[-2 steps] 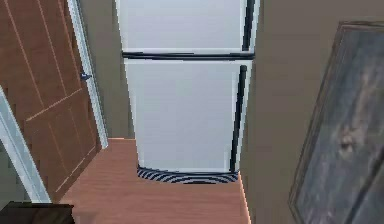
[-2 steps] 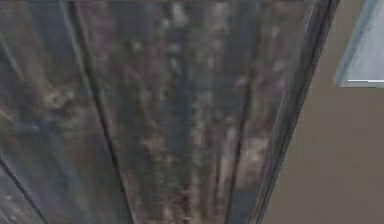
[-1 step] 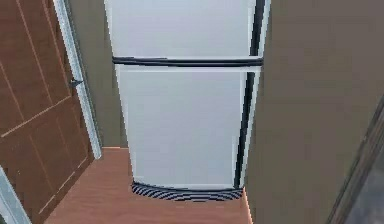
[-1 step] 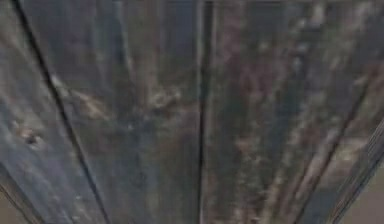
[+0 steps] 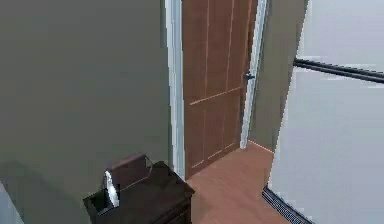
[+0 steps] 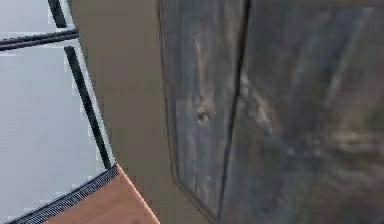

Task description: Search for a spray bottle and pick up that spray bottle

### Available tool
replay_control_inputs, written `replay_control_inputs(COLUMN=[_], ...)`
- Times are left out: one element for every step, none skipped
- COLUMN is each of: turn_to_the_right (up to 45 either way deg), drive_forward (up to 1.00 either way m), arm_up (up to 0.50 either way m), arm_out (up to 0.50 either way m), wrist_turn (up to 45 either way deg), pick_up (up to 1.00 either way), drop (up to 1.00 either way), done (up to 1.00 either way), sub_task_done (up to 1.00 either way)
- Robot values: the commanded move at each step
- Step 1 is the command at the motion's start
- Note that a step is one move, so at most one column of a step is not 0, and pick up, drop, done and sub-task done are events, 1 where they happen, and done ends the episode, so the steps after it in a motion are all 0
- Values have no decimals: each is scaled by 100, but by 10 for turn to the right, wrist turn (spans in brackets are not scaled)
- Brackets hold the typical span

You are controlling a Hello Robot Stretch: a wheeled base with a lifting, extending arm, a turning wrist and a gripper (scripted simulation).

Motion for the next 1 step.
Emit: replay_control_inputs(turn_to_the_right=[-240], drive_forward=[0], arm_up=[0], arm_out=[0], wrist_turn=[0], pick_up=[0], drop=[0], done=[0], sub_task_done=[0])
